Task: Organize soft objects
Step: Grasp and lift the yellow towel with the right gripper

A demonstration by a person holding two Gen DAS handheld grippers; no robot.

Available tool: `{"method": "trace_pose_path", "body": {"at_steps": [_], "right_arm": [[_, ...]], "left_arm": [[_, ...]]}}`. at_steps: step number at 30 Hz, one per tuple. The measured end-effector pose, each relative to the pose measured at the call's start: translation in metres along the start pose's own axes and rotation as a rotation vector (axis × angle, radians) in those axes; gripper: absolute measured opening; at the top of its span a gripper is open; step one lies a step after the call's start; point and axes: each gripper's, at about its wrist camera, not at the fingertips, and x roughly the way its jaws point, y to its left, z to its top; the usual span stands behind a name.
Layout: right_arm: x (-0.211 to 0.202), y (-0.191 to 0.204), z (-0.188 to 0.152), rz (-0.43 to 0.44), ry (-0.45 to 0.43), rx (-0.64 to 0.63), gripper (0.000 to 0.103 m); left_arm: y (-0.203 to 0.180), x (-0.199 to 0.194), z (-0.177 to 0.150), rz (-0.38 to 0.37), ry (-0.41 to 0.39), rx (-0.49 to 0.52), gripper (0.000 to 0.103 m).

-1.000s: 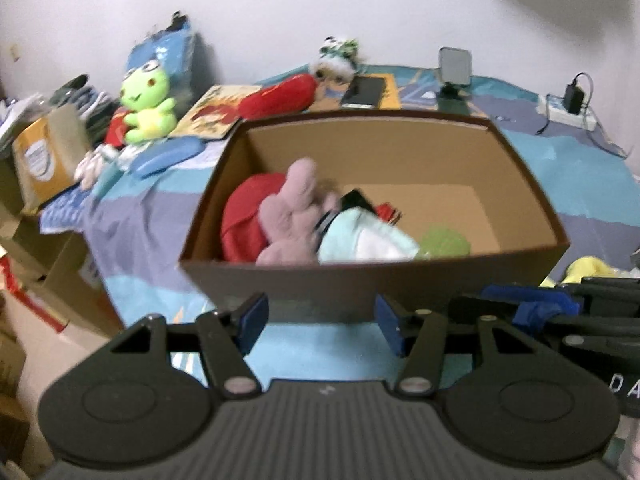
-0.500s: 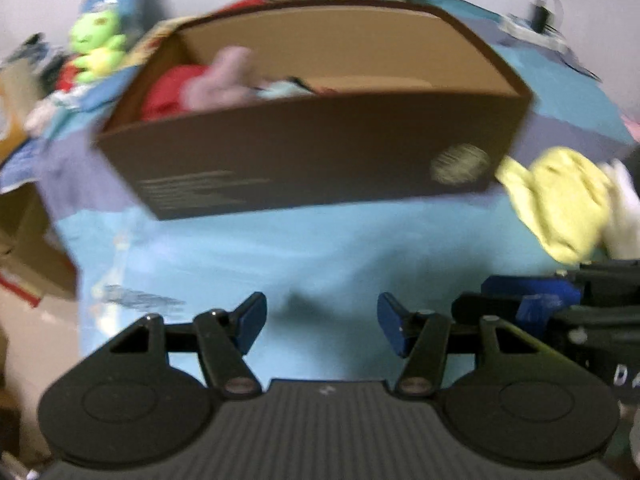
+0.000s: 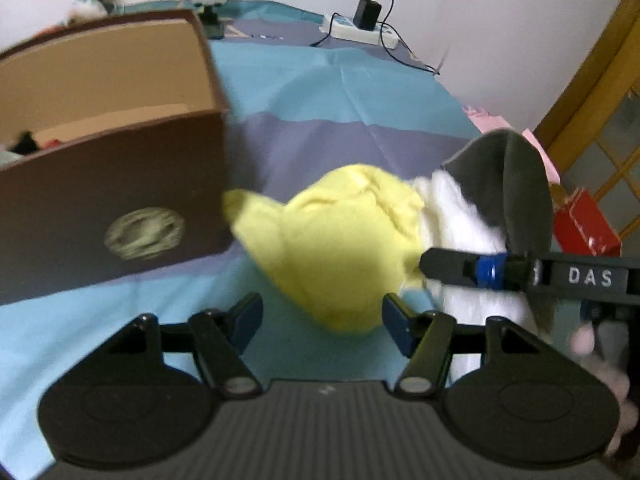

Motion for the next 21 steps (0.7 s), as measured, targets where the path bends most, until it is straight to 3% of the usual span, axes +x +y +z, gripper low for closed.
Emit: {"method": "trace_pose_path", "body": {"at_steps": [1,4,8,12,15,21], "right_arm": [[0.003,-0.006,0.001,0.011,0.000,0.035,0.011],[0.012,-0.011,0.001,0.015,-0.002,0.071,0.011],[0.019,-0.014,0.000,0.038,0.024,0.080,0.011],[0.018,-0.016,0.004,0.091,0.064,0.095,0.013],[0.009,-0.012,0.007,0.166,0.088,0.097,0.013],[-0.001,0.015,0.009,0.285,0.123,0.063,0.014]], "left_arm": [[0.000,0.006,0.004,-0.012,0.004,-0.010,0.064],[-0.008,0.029,0.011,0.006,0.022,-0.005,0.059],[-0.022,0.039,0.014,-0.041,0.016,0.044,0.016],[-0.026,0.037,0.013,-0.075,0.028,0.041,0.000],[-0.032,0.017,0.012,-0.140,0.005,0.053,0.000],[-0.038,-0.030,0.010,-0.179,-0.047,0.128,0.000]]}}
